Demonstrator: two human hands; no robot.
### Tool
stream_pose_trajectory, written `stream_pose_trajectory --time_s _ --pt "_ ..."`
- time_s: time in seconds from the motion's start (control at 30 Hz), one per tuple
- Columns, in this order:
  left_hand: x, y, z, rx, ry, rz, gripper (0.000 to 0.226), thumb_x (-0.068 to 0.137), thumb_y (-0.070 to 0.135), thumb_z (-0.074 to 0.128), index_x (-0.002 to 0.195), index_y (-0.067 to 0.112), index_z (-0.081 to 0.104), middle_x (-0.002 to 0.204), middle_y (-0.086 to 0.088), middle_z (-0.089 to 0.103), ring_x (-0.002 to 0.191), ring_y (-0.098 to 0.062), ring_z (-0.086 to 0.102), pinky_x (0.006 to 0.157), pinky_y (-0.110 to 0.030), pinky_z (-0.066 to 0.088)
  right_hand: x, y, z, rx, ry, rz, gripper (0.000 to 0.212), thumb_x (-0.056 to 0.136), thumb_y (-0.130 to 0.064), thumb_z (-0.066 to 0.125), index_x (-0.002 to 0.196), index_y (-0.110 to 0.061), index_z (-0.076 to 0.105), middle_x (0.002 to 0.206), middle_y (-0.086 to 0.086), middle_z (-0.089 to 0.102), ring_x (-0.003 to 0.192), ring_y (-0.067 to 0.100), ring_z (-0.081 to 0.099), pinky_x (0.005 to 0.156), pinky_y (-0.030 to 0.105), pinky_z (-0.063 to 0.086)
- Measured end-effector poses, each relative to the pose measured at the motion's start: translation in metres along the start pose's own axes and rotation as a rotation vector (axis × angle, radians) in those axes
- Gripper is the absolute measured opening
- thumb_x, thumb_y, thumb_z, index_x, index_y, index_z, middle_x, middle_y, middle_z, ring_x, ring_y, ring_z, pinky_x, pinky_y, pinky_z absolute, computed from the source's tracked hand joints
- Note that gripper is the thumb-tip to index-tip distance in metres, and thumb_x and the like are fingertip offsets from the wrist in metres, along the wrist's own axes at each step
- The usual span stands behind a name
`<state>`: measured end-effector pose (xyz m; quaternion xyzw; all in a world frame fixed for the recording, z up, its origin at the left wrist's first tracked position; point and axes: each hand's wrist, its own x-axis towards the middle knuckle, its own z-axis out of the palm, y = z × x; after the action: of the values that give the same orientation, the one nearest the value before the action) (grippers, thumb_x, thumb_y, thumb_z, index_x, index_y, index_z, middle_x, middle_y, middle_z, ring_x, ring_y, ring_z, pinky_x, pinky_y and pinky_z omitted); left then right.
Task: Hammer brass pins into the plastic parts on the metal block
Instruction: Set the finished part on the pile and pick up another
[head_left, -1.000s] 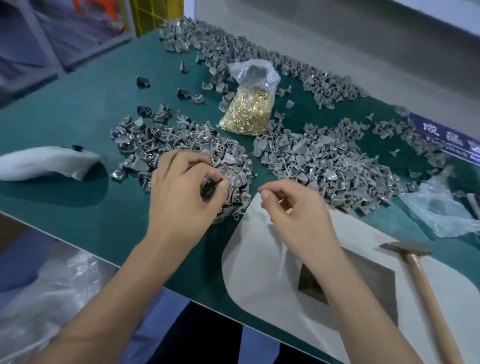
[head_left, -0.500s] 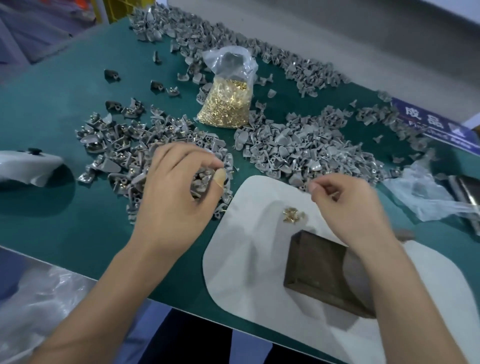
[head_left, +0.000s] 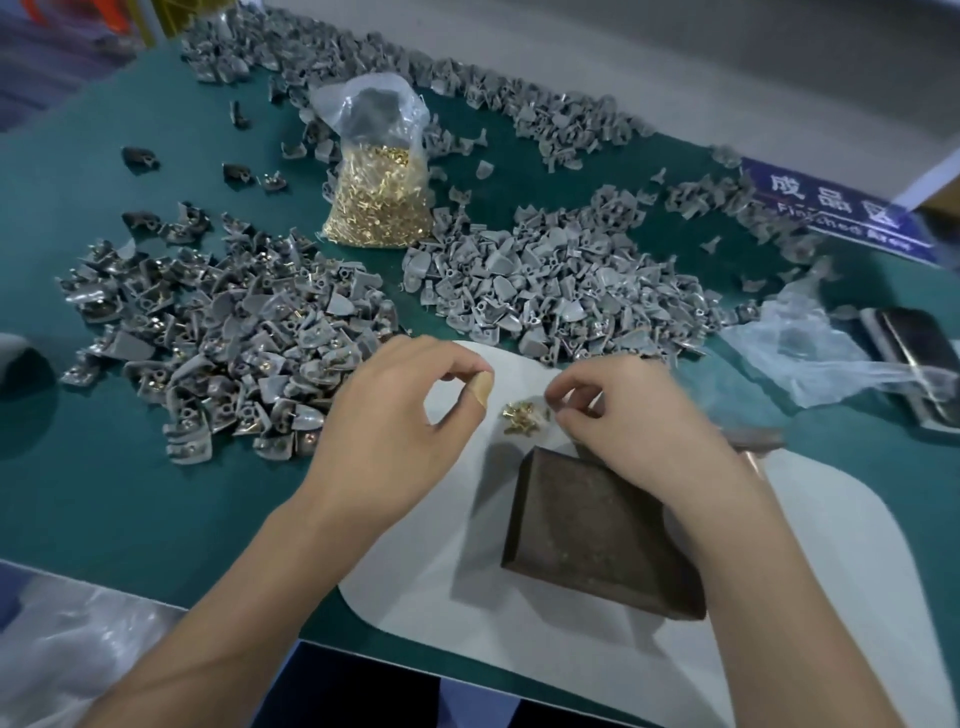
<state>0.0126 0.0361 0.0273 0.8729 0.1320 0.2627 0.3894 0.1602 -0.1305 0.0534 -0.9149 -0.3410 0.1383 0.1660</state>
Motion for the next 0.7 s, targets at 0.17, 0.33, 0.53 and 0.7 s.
stream_pose_trajectory --time_s 0.17,0.33,0.53,0.7 --pt "0.032 0.000 0.018 0.131 -0.121 -0.054 0.012 0.094 0.029 0.066 0.106 0.032 0.067 0.099 0.019 0.065 0.090 -0.002 0.056 0.081 -0.033 0.052 0.004 0.004 -0.003 0.035 -0.056 -0.094 0.017 0.085 -0.023 0.074 0.089 -0.039 0.075 0.076 -0.023 0.067 0.075 -0.003 0.060 0.075 0.037 0.058" --pt "0.072 0.004 0.044 0.308 -0.243 -0.015 0.025 0.091 0.037 0.068 0.115 0.033 0.062 0.106 0.016 0.063 0.093 -0.004 0.058 0.081 -0.033 0.054 0.005 0.009 0.000 0.082 -0.085 -0.182 0.018 0.086 -0.021 0.071 0.092 -0.036 0.078 0.090 -0.020 0.070 0.085 0.002 0.063 0.083 0.037 0.057" --pt "0.092 0.006 0.057 0.451 -0.318 0.121 0.025 0.088 0.042 0.071 0.111 0.038 0.062 0.106 0.015 0.057 0.100 -0.009 0.057 0.075 -0.031 0.045 0.001 0.022 0.002 0.223 -0.037 -0.199 0.011 0.082 -0.020 0.070 0.086 -0.030 0.073 0.088 -0.017 0.066 0.082 0.000 0.060 0.077 0.025 0.053" --pt "0.091 0.000 0.060 0.367 -0.408 0.199 0.036 0.091 0.036 0.071 0.126 0.039 0.065 0.110 0.018 0.050 0.100 -0.002 0.046 0.086 -0.033 0.048 0.002 0.027 -0.001 0.230 -0.099 -0.250 0.014 0.085 -0.022 0.080 0.096 -0.031 0.080 0.090 -0.015 0.063 0.084 0.003 0.059 0.074 0.012 0.044"
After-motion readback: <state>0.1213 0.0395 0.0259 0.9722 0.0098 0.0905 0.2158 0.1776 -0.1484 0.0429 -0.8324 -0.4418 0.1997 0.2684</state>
